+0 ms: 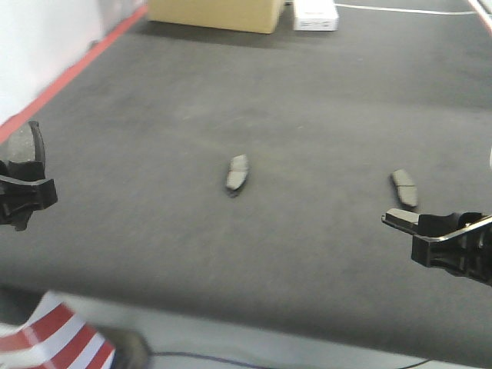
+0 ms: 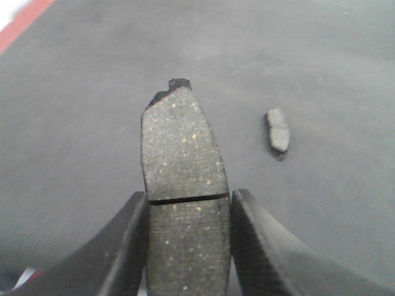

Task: Move and align brake pads A on conveyor
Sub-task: 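Drive up to the dark conveyor belt with two pads on it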

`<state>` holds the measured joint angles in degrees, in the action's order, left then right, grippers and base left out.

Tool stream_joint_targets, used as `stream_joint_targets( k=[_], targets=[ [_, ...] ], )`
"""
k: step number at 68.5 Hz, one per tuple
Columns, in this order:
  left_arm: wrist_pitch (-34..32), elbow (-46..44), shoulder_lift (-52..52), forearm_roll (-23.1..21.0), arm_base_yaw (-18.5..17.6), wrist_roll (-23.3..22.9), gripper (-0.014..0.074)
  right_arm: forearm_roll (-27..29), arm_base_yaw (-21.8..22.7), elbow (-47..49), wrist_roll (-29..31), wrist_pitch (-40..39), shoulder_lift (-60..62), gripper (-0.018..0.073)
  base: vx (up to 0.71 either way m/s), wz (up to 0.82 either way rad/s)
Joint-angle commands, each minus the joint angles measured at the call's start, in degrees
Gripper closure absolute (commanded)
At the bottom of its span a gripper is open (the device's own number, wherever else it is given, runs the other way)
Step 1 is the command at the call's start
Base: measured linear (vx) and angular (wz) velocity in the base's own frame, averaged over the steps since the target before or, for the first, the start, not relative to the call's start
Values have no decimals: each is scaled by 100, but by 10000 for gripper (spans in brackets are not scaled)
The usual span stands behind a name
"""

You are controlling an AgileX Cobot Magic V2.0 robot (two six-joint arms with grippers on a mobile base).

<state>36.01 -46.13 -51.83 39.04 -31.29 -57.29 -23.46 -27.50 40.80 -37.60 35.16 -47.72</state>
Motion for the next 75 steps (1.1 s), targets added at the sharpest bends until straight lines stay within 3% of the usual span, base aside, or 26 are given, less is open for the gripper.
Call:
stream_joint_targets(
  k=[1,39,75],
  targets=[
    [-377,-185,71,201,-25,-23,468,-181,16,168,24,-421,57,482,21,-32],
    [-377,-185,71,201,-25,-23,468,-181,16,168,24,-422,57,482,15,-30],
    [-377,-185,71,201,-25,-23,468,-181,16,168,24,-427,57,482,3,-4]
  ],
)
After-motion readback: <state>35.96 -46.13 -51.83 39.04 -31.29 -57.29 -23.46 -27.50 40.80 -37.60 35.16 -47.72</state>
